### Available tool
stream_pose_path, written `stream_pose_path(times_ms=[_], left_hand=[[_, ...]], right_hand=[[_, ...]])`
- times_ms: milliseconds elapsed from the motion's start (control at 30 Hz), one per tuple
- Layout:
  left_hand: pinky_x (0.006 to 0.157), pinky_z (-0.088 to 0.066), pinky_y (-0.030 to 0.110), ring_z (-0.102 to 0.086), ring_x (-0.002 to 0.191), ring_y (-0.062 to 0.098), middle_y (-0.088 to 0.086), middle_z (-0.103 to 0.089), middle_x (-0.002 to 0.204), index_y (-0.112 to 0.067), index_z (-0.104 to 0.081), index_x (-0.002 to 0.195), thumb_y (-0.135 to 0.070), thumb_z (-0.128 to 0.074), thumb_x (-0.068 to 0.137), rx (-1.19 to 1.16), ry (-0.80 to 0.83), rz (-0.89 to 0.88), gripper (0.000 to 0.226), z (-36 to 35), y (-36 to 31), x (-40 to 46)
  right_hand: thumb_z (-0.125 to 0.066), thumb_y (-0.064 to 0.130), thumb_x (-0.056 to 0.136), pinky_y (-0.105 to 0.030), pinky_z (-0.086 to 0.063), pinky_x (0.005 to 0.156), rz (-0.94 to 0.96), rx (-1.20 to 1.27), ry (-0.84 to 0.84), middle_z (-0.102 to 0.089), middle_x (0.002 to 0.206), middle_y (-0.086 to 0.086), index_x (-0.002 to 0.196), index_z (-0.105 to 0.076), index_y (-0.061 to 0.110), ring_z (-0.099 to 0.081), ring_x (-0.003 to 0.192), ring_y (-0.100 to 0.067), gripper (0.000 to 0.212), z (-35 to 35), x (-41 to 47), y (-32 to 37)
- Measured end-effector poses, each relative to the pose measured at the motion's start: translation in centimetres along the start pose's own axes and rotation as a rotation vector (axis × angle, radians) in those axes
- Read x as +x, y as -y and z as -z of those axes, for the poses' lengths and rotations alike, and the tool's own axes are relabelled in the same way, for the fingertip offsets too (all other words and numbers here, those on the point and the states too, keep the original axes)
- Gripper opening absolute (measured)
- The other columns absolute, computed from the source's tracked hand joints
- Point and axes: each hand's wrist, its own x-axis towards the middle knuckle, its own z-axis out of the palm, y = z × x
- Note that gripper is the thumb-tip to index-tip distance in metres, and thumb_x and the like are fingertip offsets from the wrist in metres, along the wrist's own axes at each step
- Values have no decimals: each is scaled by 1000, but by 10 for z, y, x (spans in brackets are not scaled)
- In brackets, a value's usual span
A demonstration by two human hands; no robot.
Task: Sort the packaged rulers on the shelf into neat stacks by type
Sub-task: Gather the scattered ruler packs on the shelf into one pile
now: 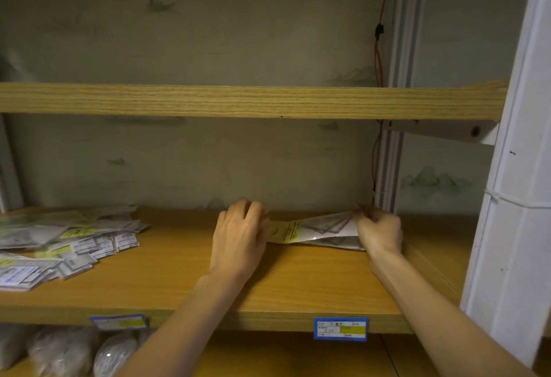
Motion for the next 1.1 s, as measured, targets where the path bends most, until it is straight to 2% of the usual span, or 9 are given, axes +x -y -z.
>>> stream_pose_path(times_ms=[100, 267, 433, 533, 700, 900, 1100], left_hand=[[65, -44, 35, -57, 74, 26, 7, -60, 92, -14, -61, 97, -13, -71, 81, 3, 8, 9, 19, -1, 1, 0], [64, -46, 37, -57, 73, 27, 7, -59, 92, -13, -60, 97, -12, -72, 80, -3, 10, 7, 20, -2, 2, -1], [66, -46, 37, -58, 74, 27, 7, -60, 92, -13, -60, 97, -12, -71, 81, -4, 24, 11, 19, -4, 3, 0], [66, -47, 39, -58, 74, 29, 7, -60, 91, -13, -60, 97, -12, -70, 81, -7, 38, 19, 19, -5, 4, 0], [68, -47, 37, -59, 79, 27, 7, -60, 95, -13, -61, 99, -14, -70, 83, -10, 61, 27, 19, -6, 4, 0], [73, -47, 37, -59, 84, 26, 7, -59, 98, -14, -61, 102, -16, -67, 85, -18, 103, 40, 18, -7, 5, 0], [71, -48, 37, -59, 81, 27, 7, -60, 95, -14, -61, 99, -18, -68, 84, -12, 117, 37, 17, -4, 3, -2]], right_hand=[[-65, 38, 86, -49, -38, 105, -15, -27, 40, -66, 115, -9, 112, -70, 21, -54, 114, -34, 32, 1, -3, 3], [-68, 24, 83, -48, -35, 106, -4, -135, 97, -64, 118, -11, 117, -64, 18, -51, 119, -34, 35, 2, -7, 5], [-64, 20, 88, -45, -30, 107, 124, -269, 56, -64, 113, -12, 118, -60, 17, -48, 122, -36, 30, 1, -11, 6], [-60, 17, 89, -46, -35, 103, 236, -366, 25, -63, 110, -14, 117, -58, 17, -48, 120, -37, 29, -2, -10, 1], [-58, 25, 93, -41, -29, 97, 203, -477, 37, -61, 113, -12, 118, -55, 17, -44, 122, -34, 27, -4, -8, -1], [-56, 33, 95, -41, -28, 98, 183, -539, 81, -59, 114, -12, 122, -54, 15, -43, 124, -33, 32, -3, -8, -1], [-56, 30, 94, -43, -29, 98, 327, -543, -14, -59, 115, -13, 131, -51, 18, -43, 122, -33, 39, -5, -10, -5]])
